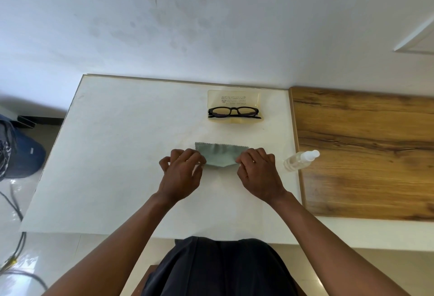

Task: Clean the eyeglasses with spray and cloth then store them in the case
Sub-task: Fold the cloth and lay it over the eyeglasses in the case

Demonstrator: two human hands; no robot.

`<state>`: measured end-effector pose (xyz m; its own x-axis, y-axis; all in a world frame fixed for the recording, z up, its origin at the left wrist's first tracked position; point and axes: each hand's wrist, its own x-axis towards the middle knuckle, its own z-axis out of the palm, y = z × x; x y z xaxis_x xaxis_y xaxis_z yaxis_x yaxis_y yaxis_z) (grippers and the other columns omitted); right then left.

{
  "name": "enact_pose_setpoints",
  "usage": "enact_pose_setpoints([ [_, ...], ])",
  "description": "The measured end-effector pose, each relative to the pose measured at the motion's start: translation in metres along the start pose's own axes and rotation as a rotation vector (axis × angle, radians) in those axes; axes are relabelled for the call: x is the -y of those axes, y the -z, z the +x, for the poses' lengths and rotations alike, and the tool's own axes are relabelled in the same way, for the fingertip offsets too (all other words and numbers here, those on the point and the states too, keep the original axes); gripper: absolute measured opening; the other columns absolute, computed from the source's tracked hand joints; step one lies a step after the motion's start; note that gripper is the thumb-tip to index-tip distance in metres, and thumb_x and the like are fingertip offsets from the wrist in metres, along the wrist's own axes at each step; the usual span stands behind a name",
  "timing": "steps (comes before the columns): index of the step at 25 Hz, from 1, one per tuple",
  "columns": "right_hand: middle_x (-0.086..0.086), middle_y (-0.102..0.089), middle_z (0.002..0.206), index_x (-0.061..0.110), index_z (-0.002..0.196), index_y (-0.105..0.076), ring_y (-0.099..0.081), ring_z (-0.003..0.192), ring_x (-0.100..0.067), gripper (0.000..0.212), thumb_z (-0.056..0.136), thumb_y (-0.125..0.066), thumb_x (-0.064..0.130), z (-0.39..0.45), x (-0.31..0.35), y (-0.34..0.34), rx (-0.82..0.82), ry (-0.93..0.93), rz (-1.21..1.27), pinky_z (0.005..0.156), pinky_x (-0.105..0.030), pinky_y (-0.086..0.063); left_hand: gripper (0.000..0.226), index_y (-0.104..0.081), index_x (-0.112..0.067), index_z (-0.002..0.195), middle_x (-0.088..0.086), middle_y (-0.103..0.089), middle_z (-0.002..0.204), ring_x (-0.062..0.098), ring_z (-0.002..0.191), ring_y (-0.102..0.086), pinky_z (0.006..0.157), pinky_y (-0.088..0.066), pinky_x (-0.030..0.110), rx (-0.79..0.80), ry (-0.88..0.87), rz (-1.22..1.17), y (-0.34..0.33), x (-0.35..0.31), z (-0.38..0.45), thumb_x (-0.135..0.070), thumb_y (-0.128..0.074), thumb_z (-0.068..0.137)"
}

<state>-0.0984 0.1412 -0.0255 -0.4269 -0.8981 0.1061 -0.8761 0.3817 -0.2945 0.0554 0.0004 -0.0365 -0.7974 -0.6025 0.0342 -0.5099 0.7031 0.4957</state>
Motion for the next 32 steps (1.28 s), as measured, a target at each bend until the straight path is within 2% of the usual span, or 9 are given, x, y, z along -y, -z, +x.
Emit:
enact_pose_setpoints([
  [3,-0.009,-0.068,0.085,0.007,0.089,-0.062,-0.056,0.08,-0.032,0.023,0.084,-0.04,0.012,0.004,-0.004,-0.002,0.069,-0.035,0.08,0.064,-0.035,-0.035,0.016,-0.06,-0.024,0.095,-0.022,-0.056,0.091,0.014,0.097,-0.043,0.075,-0.015,0.031,0.031,0.106,-0.165,-0.004,0.001,0.005,-0.012,-0.056,0.086],
  [6,-0.008,-0.067,0.101,0.008,0.102,-0.06,-0.053,0.091,-0.032,0.018,0.091,-0.045,0.011,0.006,-0.01,-0.008,0.123,-0.076,0.095,0.071,-0.038,-0.034,0.015,-0.059,-0.025,0.096,-0.023,-0.053,0.086,0.01,0.095,-0.041,0.078,-0.016,0.031,0.019,0.173,-0.214,-0.007,0.002,0.009,-0.013,-0.053,0.089],
  [9,-0.008,-0.066,0.104,0.009,0.109,-0.057,-0.053,0.094,-0.03,0.021,0.093,-0.047,0.017,0.008,-0.013,-0.01,0.103,-0.188,0.174,0.076,-0.039,-0.038,0.01,-0.058,-0.025,0.096,-0.021,-0.053,0.083,0.011,0.094,-0.042,0.076,-0.017,0.032,0.006,0.246,-0.241,-0.008,0.001,0.013,-0.018,-0.052,0.091],
  [12,-0.008,-0.066,0.101,0.009,0.106,-0.059,-0.053,0.092,-0.028,0.02,0.092,-0.051,0.02,0.011,-0.014,-0.012,0.095,-0.301,0.262,0.078,-0.038,-0.04,0.005,-0.057,-0.025,0.092,-0.019,-0.052,0.076,0.014,0.091,-0.047,0.073,-0.016,0.032,-0.003,0.333,-0.264,-0.009,-0.001,0.019,-0.024,-0.052,0.092],
  [16,-0.007,-0.067,0.099,0.009,0.1,-0.06,-0.055,0.091,-0.028,0.016,0.09,-0.054,0.019,0.013,-0.013,-0.012,0.09,-0.354,0.315,0.079,-0.041,-0.046,0.006,-0.057,-0.023,0.087,-0.016,-0.052,0.068,0.017,0.089,-0.051,0.07,-0.016,0.033,-0.018,0.419,-0.237,-0.011,-0.001,0.026,-0.027,-0.054,0.09],
  [22,-0.006,-0.066,0.09,0.009,0.088,-0.061,-0.056,0.086,-0.027,0.013,0.089,-0.056,0.021,0.017,-0.015,-0.013,0.109,-0.393,0.295,0.077,-0.04,-0.045,0.01,-0.051,-0.025,0.078,-0.014,-0.048,0.058,0.018,0.081,-0.051,0.067,-0.015,0.033,-0.025,0.438,-0.186,-0.013,-0.002,0.029,-0.025,-0.055,0.087],
  [26,-0.004,-0.067,0.089,0.01,0.089,-0.063,-0.058,0.085,-0.027,0.009,0.086,-0.059,0.017,0.015,-0.016,-0.011,0.103,-0.419,0.358,0.08,-0.042,-0.047,0.012,-0.052,-0.027,0.074,-0.012,-0.051,0.055,0.005,0.066,-0.048,0.067,-0.018,0.032,-0.035,0.426,-0.219,-0.01,0.001,0.027,-0.024,-0.057,0.084],
  [28,-0.004,-0.067,0.088,0.011,0.09,-0.063,-0.059,0.084,-0.027,0.009,0.085,-0.06,0.017,0.014,-0.016,-0.011,0.102,-0.421,0.366,0.08,-0.042,-0.047,0.012,-0.053,-0.027,0.073,-0.012,-0.05,0.055,0.001,0.064,-0.047,0.068,-0.019,0.032,-0.031,0.415,-0.229,-0.009,0.003,0.025,-0.023,-0.058,0.084],
  [32,-0.004,-0.067,0.086,0.01,0.086,-0.061,-0.058,0.084,-0.026,0.009,0.086,-0.059,0.02,0.014,-0.017,-0.013,0.101,-0.43,0.345,0.077,-0.041,-0.047,0.012,-0.052,-0.026,0.074,-0.011,-0.05,0.055,0.012,0.069,-0.05,0.068,-0.02,0.033,-0.028,0.441,-0.211,-0.01,0.002,0.027,-0.024,-0.058,0.084],
])
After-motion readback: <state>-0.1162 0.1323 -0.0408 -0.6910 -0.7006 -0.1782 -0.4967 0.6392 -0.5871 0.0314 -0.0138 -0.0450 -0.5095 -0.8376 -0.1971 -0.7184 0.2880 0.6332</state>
